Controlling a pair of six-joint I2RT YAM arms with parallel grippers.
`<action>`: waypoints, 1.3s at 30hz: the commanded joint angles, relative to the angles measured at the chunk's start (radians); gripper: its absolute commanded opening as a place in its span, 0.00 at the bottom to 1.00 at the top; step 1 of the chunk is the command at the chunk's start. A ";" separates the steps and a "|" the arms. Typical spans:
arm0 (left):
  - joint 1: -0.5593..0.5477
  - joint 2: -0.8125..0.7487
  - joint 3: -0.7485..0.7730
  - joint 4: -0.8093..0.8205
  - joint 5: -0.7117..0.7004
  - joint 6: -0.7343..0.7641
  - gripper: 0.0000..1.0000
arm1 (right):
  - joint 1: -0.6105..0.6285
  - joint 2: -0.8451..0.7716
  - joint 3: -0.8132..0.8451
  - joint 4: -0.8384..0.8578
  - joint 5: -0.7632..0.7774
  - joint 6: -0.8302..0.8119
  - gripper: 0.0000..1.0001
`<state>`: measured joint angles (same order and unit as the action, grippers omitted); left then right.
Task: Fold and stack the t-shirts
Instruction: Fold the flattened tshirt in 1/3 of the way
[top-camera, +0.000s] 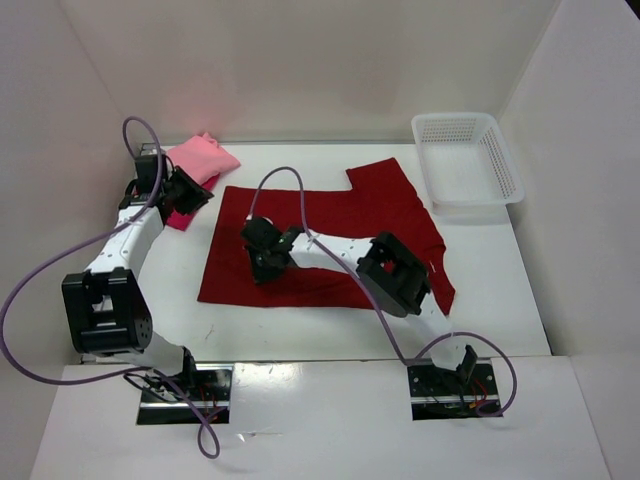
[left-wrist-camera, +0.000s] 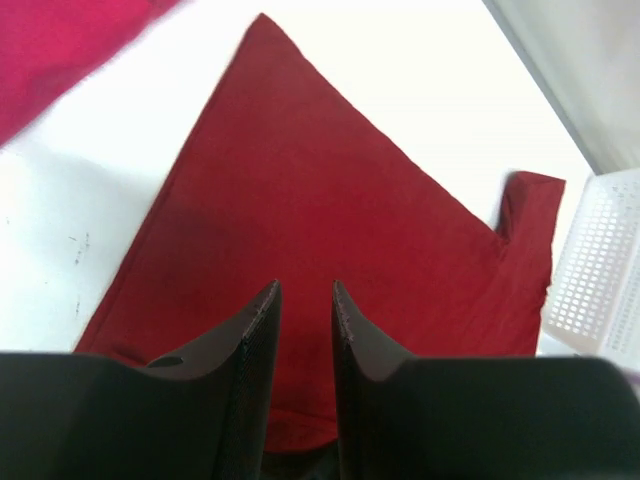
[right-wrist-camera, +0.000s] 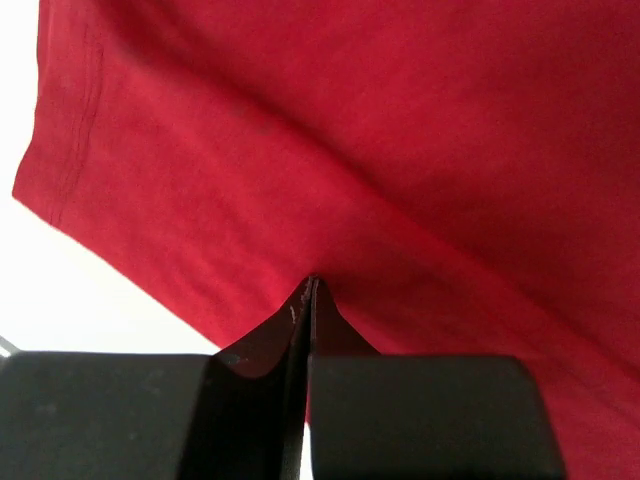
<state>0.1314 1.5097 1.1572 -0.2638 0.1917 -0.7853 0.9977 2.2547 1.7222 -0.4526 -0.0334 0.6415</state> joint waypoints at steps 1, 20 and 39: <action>0.002 0.023 0.036 0.034 -0.027 0.011 0.34 | 0.076 0.009 -0.022 -0.012 -0.022 -0.026 0.00; 0.073 0.112 -0.002 0.043 -0.170 0.084 0.51 | 0.018 -0.185 0.008 -0.020 -0.069 -0.031 0.12; 0.073 0.397 0.108 0.034 -0.313 0.126 0.51 | -0.392 -0.369 -0.194 0.032 -0.174 -0.131 0.20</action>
<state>0.2024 1.8854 1.2160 -0.2531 -0.0975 -0.6800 0.5896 1.9259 1.5429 -0.4511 -0.1673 0.5400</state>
